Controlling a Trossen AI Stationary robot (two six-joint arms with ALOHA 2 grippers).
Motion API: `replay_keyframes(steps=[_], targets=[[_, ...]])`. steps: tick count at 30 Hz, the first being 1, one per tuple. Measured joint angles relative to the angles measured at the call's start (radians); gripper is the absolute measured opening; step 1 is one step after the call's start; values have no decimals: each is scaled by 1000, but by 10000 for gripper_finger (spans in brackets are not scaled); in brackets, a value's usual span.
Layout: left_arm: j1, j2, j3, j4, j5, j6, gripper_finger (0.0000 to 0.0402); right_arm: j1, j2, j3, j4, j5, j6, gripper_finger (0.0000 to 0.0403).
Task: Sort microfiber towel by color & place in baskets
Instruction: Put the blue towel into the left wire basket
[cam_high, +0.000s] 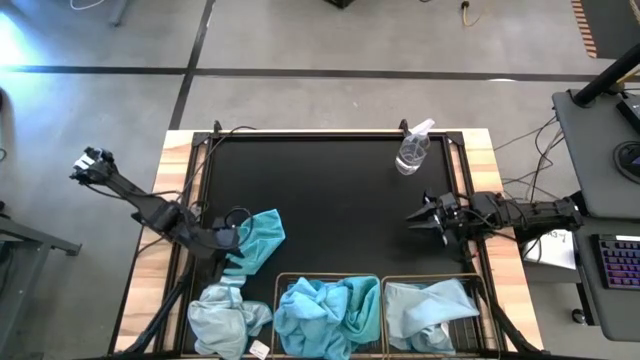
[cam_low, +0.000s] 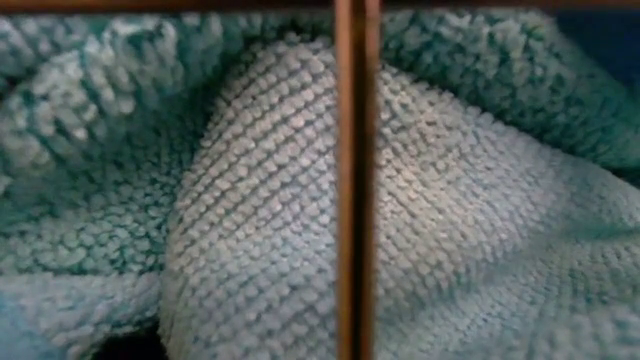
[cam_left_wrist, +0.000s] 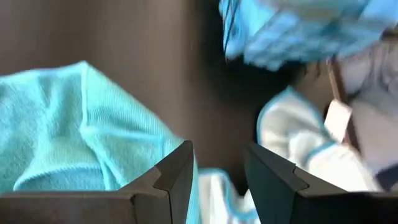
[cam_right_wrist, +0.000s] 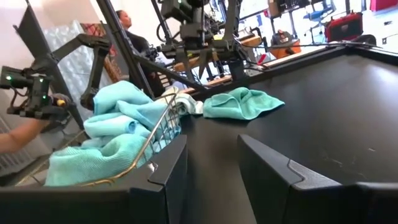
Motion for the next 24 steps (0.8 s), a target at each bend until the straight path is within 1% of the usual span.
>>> replay_keyframes(steps=[4, 7, 10, 12, 15, 18, 24], targets=[[0, -2, -53, 1, 14, 22, 126, 0, 1, 0, -1, 3, -22, 134], [0, -1, -73, -4, 24, -7, 126, 0, 2, 0, 0, 6, -23, 134], [0, -1, -73, 27, 84, -30, 126, 0, 1, 0, 2, 7, -23, 134], [0, -2, -74, 79, 141, 5, 126, 0, 1, 0, 2, 8, -23, 134], [0, -2, -74, 161, 206, 103, 126, 0, 1, 0, 3, 8, -24, 134], [0, -5, -74, 183, 222, 181, 126, 0, 1, 0, 4, 8, -41, 134], [25, -28, -74, 181, 222, 294, 126, 0, 1, 0, 4, 10, -92, 134]])
